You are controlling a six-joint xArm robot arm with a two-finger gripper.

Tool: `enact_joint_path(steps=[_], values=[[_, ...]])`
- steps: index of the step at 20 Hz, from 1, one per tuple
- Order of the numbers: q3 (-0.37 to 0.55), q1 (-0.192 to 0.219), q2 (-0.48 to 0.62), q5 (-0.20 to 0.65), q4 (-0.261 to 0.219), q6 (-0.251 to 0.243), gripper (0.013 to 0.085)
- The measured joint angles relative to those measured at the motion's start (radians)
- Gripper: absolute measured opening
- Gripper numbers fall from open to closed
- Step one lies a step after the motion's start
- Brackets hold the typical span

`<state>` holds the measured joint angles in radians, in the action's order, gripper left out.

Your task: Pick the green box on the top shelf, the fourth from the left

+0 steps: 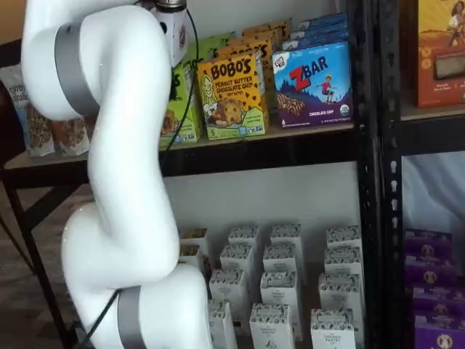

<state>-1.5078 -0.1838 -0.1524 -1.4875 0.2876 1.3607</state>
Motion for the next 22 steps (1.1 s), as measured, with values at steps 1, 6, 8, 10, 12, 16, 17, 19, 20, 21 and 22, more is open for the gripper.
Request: enact_joint_path(steps=[1,6,8,10,12,16,17,19,20,21,22], values=[[-0.001,0.001,0.0,-0.001,0.0,0.001,0.029],[-0.004,0.005,0.0,-0.004,0.005,0.003,0.029],[-0.007,0.006,0.0,-0.009,0.009,0.004,0.029],[-0.016,0.009,0.001,-0.022,0.015,0.004,0.029],[-0.023,0.011,0.0,-0.036,0.019,0.003,0.029],[-0.041,0.009,-0.001,-0.066,0.016,-0.003,0.029],[-0.049,0.008,0.001,-0.081,0.016,-0.006,0.029],[-0.066,0.007,0.003,-0.113,0.014,-0.012,0.029],[-0.073,0.005,0.002,-0.13,0.012,-0.015,0.029],[-0.08,0.004,-0.001,-0.148,0.009,-0.019,0.029],[-0.083,0.003,-0.007,-0.161,0.008,-0.022,0.029]])
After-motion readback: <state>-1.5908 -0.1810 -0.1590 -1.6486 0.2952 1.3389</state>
